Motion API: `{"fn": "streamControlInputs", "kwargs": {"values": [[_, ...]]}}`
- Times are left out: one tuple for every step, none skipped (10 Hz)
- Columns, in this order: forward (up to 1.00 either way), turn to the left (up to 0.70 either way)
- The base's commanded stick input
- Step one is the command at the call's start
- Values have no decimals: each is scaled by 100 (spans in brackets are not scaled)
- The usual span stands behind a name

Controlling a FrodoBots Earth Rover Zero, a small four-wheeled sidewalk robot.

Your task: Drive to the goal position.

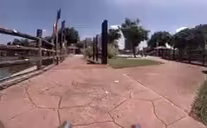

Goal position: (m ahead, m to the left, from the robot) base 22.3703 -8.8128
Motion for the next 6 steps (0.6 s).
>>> {"fn": "streamControlInputs", "kwargs": {"values": [[0, -70], [0, -70], [11, 0], [70, 0], [70, 0], [70, 0]]}}
